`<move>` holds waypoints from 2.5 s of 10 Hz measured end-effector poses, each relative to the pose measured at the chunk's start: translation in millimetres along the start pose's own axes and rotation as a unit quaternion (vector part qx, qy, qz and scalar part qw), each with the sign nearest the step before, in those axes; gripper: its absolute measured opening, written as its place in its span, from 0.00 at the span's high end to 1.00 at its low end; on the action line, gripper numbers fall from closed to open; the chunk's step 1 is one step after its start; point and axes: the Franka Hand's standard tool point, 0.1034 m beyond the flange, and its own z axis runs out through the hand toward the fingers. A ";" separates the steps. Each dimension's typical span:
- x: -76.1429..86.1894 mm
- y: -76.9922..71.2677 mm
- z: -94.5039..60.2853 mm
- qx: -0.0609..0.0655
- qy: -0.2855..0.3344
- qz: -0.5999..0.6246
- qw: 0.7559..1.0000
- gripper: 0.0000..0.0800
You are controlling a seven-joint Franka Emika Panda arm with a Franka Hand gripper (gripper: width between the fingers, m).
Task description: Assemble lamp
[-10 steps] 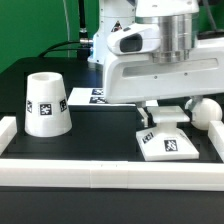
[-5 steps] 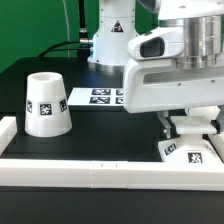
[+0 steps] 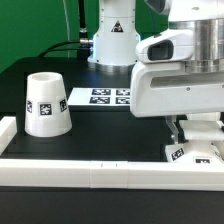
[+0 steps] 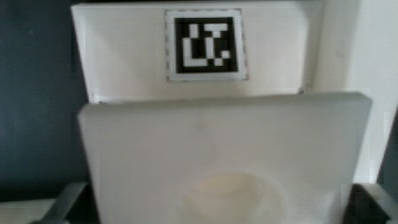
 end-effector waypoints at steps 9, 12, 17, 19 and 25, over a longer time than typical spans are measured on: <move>-82.9 -6.3 -34.1 0.002 -0.013 -0.034 0.999 0.13; -118.2 -33.1 -44.3 0.005 -0.018 -0.037 0.999 0.13; -131.1 -6.7 -45.1 -0.002 -0.117 -0.048 0.992 0.13; -136.3 25.8 -46.9 -0.003 -0.166 -0.045 0.985 0.13; -137.8 26.2 -46.0 -0.005 -0.173 -0.039 0.984 0.13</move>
Offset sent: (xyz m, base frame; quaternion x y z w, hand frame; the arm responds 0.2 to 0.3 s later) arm 0.0000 0.0000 0.0000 0.0000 0.0000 0.0000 1.0000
